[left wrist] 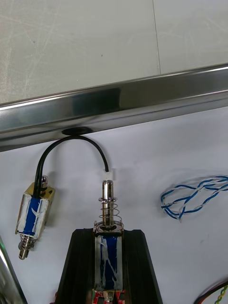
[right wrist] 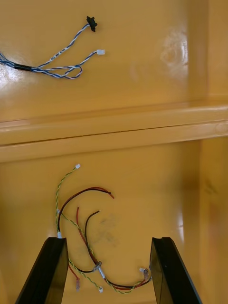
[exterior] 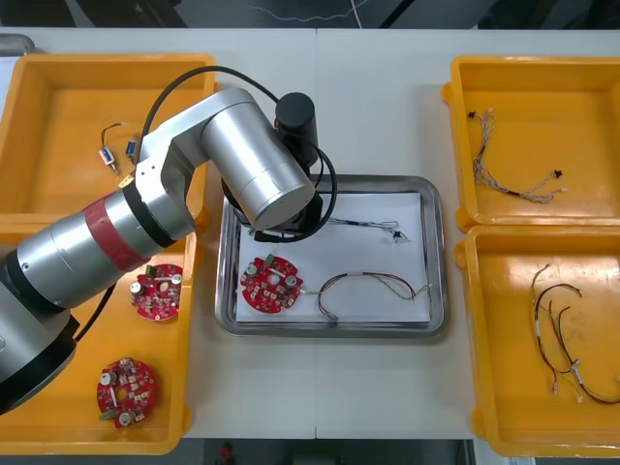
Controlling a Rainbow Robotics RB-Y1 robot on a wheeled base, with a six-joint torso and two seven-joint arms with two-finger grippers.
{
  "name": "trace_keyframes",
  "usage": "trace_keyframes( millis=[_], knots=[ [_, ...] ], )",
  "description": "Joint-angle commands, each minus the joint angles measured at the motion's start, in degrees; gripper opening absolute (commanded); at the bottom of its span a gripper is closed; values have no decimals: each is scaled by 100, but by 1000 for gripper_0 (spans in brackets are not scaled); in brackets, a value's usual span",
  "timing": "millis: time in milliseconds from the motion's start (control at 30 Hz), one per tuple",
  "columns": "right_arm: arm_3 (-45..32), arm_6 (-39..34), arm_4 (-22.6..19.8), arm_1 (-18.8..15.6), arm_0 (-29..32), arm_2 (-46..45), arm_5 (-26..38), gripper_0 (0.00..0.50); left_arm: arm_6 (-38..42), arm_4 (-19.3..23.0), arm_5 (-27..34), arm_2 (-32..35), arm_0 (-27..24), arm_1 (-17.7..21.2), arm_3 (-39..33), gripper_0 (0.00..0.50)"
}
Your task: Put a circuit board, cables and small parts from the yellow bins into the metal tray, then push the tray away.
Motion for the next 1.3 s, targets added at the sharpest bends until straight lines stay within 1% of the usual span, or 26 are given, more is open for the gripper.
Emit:
trace_keyframes(
  millis=[33, 400, 433, 467, 500, 567, 600, 633, 667, 867, 1033, 1167, 1300],
  knots=[
    [-395, -103, 28, 1, 251, -101, 18, 500, 319, -176, -184, -69, 136, -134, -34, 1],
    [-606, -95, -60, 27, 426, -145, 18, 500, 301, -360, -254, -69, 295, -125, -34, 5],
    [-606, -95, -60, 27, 426, -137, 18, 500, 310, -360, -254, -69, 295, -125, -34, 7],
    [-606, -95, -69, 27, 426, -137, 18, 500, 319, -360, -254, -69, 295, -125, -25, 29],
    [-606, -86, -69, 27, 426, -137, 18, 500, 319, -360, -254, -69, 295, -125, -25, 74],
    [-606, -86, -86, 27, 426, -137, 18, 500, 336, -369, -254, -69, 295, -125, -34, 315],
    [-606, -86, -86, 27, 426, -137, 18, 500, 336, -369, -254, -69, 295, -134, -34, 351],
    [-606, -77, -95, 27, 426, -137, 18, 500, 345, -369, -254, -69, 295, -125, -25, 442],
    [-606, -68, -104, 27, 426, -137, 18, 500, 345, -369, -263, -69, 295, -125, -34, 500],
    [-606, -60, -148, 27, 426, -128, 18, 500, 398, -369, -272, -69, 295, -125, -43, 500],
    [-606, -60, -183, 27, 426, -110, 18, 500, 451, -395, -158, -34, 286, -54, -236, 500],
    [-615, -51, -209, 27, 426, -101, 18, 500, 459, -369, 256, 168, 286, 25, -553, 500],
    [-677, -51, -253, 27, 426, -75, 18, 500, 468, -211, 713, 520, 286, 104, -895, 500]
  ],
)
